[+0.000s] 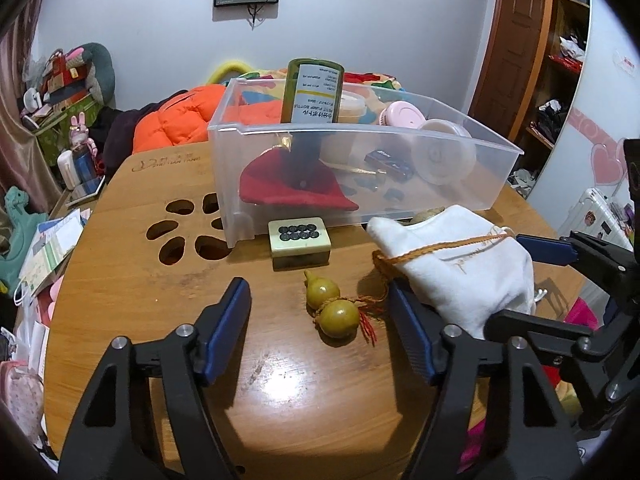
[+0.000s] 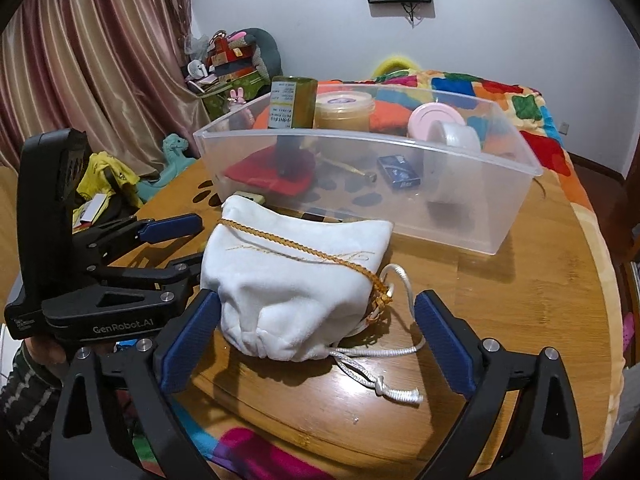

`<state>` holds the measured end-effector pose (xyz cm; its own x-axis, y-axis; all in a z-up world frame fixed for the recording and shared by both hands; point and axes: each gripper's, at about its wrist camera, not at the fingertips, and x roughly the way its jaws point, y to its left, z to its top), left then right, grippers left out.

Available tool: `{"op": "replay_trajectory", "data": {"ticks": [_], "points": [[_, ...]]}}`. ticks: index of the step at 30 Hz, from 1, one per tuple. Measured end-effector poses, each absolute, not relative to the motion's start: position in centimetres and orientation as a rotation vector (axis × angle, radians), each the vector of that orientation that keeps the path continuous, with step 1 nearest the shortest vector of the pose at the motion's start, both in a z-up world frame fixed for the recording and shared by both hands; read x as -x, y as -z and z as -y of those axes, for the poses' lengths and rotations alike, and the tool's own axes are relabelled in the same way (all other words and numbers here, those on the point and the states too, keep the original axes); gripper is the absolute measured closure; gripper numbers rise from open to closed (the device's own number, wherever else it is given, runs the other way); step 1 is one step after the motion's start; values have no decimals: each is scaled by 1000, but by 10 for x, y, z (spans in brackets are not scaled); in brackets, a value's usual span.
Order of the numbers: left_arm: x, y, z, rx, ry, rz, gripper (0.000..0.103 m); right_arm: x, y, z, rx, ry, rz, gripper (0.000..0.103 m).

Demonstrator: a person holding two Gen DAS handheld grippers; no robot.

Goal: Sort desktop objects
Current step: 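Grasp the white drawstring pouch with the right gripper while the left grasps the olive gourd ornament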

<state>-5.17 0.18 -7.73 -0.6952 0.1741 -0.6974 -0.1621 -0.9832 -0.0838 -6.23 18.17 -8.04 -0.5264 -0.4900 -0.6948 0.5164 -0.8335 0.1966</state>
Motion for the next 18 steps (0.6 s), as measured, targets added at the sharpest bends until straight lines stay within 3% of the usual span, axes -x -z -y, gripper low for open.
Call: {"op": "replay_trajectory", "data": {"ticks": [8,13,18], "points": [[49,79,-9,1102,-2744,-83,49,75,89,-179,-1087,2269,39,6],[49,79,-10,1081,-2752,-104,56,74,91,-175,-1070,2256,-1,9],[47,79,-13,1068,-2730,-108,70,70,91,-171,-1042,2213,-10,31]]}}
